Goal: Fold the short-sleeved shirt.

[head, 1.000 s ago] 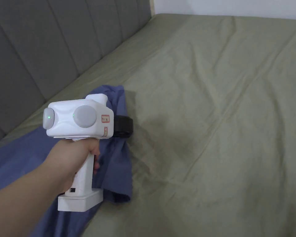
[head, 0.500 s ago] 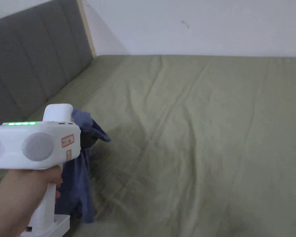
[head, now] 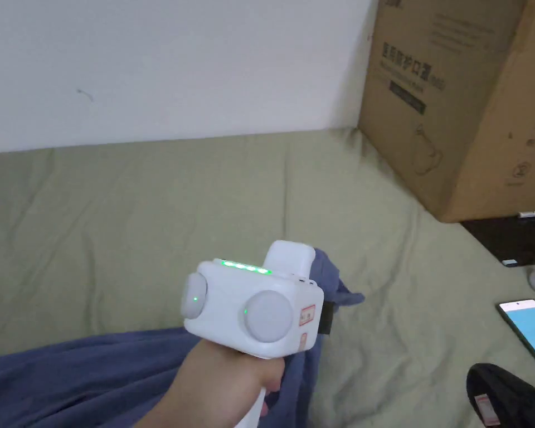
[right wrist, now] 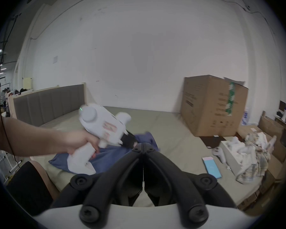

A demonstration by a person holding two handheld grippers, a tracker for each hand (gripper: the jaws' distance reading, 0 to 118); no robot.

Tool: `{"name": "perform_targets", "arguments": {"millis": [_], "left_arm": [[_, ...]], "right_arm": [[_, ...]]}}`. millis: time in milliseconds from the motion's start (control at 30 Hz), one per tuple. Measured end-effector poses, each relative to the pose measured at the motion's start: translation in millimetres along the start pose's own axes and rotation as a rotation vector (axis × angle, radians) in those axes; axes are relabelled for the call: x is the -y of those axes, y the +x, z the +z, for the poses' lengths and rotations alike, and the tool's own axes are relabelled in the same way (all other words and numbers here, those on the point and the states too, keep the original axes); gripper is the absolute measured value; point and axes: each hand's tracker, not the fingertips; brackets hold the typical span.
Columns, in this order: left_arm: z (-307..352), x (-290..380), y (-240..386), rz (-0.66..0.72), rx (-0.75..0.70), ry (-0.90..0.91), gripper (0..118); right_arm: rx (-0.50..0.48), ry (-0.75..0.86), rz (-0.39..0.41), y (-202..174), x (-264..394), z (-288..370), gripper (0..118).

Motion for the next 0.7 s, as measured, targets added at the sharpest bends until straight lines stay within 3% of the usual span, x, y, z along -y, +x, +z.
{"name": "perform_targets", "arguments": {"millis": [133,167,200,233,267,300,333,467,500,533,633,700], "left_arm": [[-61,22,39,0.028,0.018,-0.063,14],[-67,26,40,0.055,0.024,-0.064,29],[-70,30,43,0.078,0.037,-0.064,75],[-70,33,41,0.098,0.051,-0.07,111],[-65,35,37,0.128,0.075,-0.089,118],[-52,39,30,0.156,0.128,-0.038,110],[-27,43,20,0.149,0.155,0.06,110],[67,62,-19,0.101,-0.012,0.206,109],[97,73,-33,0.114,-0.045,0.255,102],[127,86,-48,0.114,-0.084,0.277,87],[204,135,-83,0.178,-0.263,0.407,64],[247,173,-102,0.263,-0.413,0.444,3]], "right_arm": [[0.058,-0.024,-0.022,22,11,12,0],[0.062,-0.028,-0.029,26,13,12,0],[0.068,-0.033,-0.035,28,16,12,0],[0.073,-0.041,-0.039,30,18,10,0],[0.075,-0.048,-0.04,30,20,6,0],[0.076,-0.057,-0.04,30,21,2,0],[0.075,-0.061,-0.037,30,22,-1,0],[0.037,-0.058,-0.03,20,22,-17,0],[0.029,-0.057,-0.027,17,22,-21,0],[0.024,-0.057,-0.025,13,22,-26,0],[-0.006,-0.052,-0.028,-1,23,-35,0],[-0.027,-0.054,-0.026,-11,25,-40,0]]}}
